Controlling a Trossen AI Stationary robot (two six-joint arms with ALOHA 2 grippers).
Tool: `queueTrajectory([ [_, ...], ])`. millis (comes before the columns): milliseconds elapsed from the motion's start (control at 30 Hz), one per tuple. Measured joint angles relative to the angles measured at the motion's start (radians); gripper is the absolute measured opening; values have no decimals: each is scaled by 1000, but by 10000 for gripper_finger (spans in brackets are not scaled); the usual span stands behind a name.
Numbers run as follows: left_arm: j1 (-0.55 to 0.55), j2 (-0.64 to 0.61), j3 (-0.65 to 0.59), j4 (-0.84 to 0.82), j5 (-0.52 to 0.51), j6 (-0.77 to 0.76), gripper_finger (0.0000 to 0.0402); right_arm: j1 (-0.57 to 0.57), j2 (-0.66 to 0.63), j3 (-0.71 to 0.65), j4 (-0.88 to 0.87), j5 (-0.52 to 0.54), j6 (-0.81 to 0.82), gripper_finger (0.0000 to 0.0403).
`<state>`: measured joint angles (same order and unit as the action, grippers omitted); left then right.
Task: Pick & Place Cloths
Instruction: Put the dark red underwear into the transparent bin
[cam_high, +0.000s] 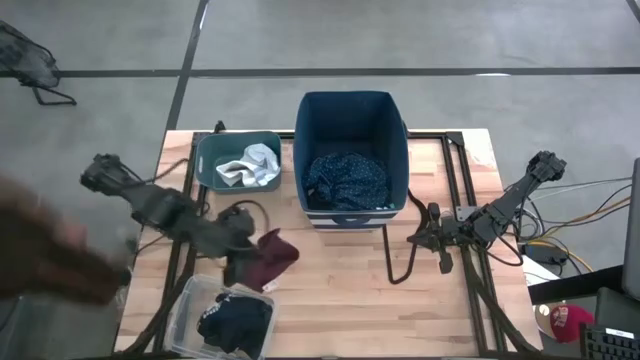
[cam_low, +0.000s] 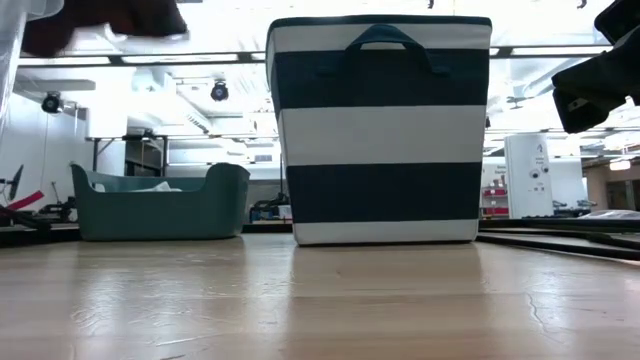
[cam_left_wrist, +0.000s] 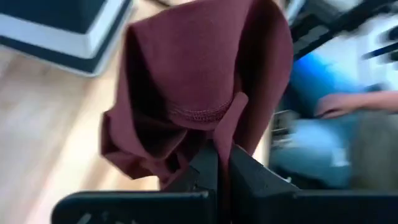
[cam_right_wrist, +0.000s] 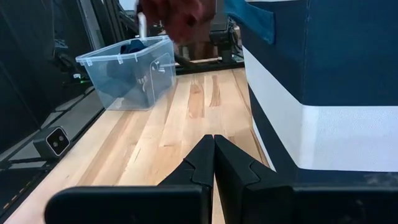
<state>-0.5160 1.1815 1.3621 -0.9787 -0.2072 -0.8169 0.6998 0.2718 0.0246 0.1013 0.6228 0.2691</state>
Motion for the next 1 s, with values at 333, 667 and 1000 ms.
queueTrajectory([
  [333, -355, -30, 75, 30, -153, -317, 12, 0, 0, 0, 0, 0, 0, 8],
  [667, -630, 147, 44, 33, -301, -615, 20, 0, 0, 0, 0, 0, 0, 8],
  [1000, -639, 262, -144, 50, -290, -741, 22, 0, 0, 0, 0, 0, 0, 8],
])
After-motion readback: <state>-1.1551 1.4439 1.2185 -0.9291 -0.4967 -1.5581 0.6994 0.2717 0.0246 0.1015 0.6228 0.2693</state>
